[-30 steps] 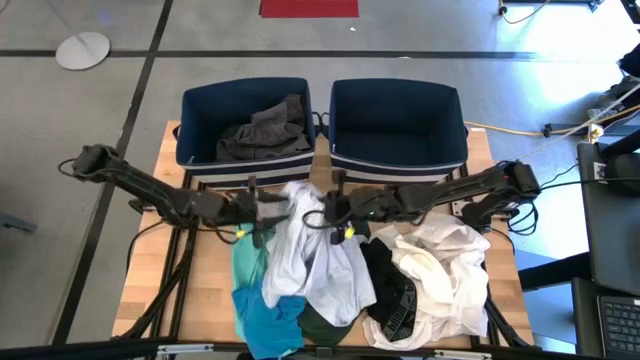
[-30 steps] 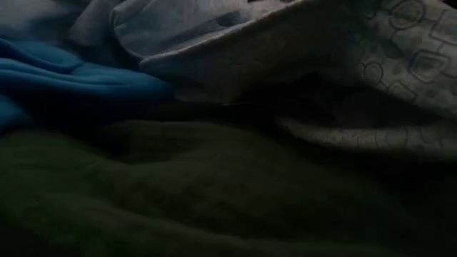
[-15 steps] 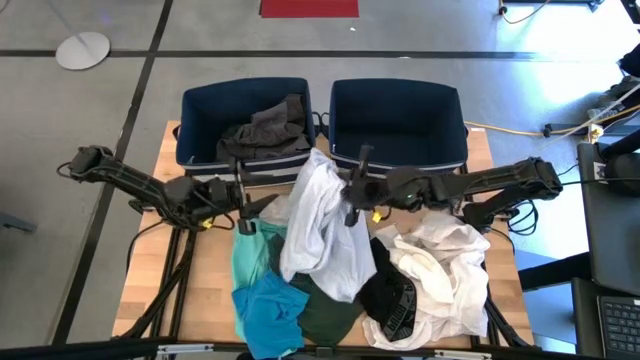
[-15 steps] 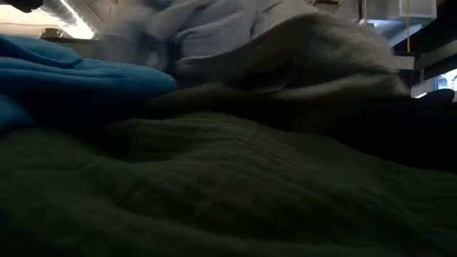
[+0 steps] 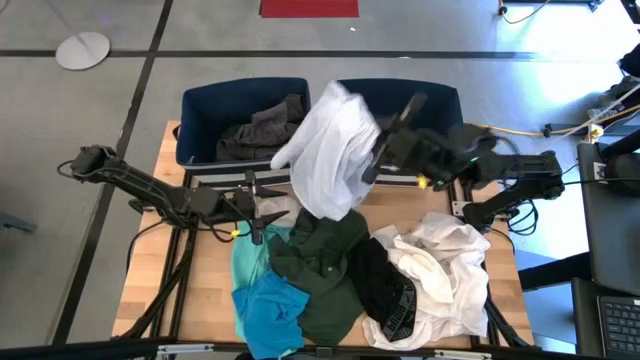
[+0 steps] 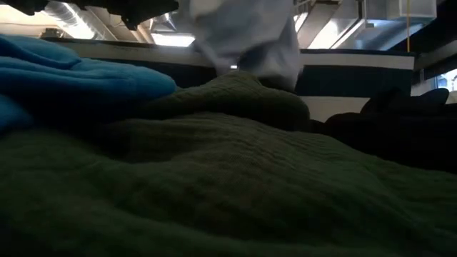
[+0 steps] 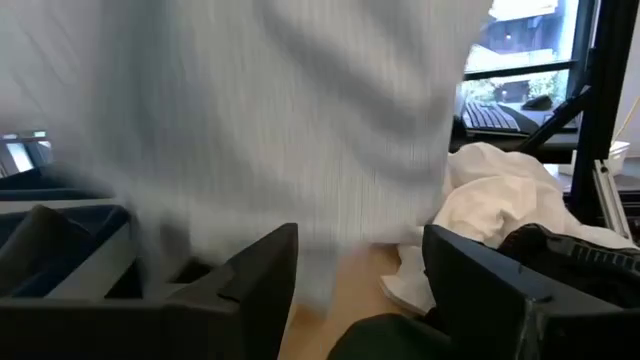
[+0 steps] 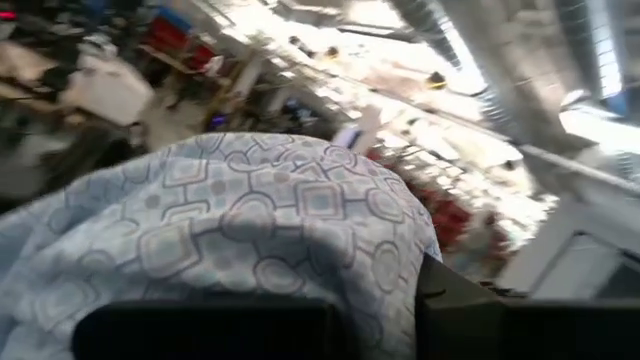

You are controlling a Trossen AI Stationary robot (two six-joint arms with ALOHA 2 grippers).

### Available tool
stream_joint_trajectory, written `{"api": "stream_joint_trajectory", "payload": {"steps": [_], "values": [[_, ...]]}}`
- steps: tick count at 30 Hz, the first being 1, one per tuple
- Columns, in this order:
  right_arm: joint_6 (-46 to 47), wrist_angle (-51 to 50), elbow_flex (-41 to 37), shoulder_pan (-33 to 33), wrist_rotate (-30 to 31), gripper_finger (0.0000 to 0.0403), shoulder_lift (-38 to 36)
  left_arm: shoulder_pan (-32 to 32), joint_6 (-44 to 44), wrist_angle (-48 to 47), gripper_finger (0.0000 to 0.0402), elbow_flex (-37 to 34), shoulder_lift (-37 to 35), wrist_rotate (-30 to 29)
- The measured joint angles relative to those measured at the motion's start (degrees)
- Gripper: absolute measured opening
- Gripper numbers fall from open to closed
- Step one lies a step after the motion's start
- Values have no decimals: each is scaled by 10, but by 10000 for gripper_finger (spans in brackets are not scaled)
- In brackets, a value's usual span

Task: Sort clothes
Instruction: Put the white patient gown into the left blue bin

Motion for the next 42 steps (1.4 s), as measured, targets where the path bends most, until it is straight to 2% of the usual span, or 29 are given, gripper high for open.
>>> {"api": "stream_joint_trajectory", "payload": {"steps": [4, 11, 15, 19, 23, 31, 36, 42], "values": [[-35, 0, 51, -28, 7, 32, 0, 5, 8, 11, 207, 0, 0, 0], [-29, 0, 93, -110, 2, 33, 0, 36, 46, 45, 207, 0, -4, 0], [-6, 6, 93, -151, -75, 33, 6, 46, 62, 47, 207, 0, -17, -7], [17, 64, 93, -199, -163, 33, 32, 48, 76, 50, 207, 0, -46, -48], [18, 167, 93, -242, -236, 33, 81, 48, 78, 37, 207, 0, -77, -81], [44, 392, 96, -290, -373, 33, 213, 48, 68, -29, 207, 0, -107, -82], [76, 396, 129, -300, -396, 33, 296, 48, 73, -51, 207, 0, -107, -82], [92, 292, 146, -308, -387, 33, 364, 47, 76, -65, 207, 0, -107, -116]]}}
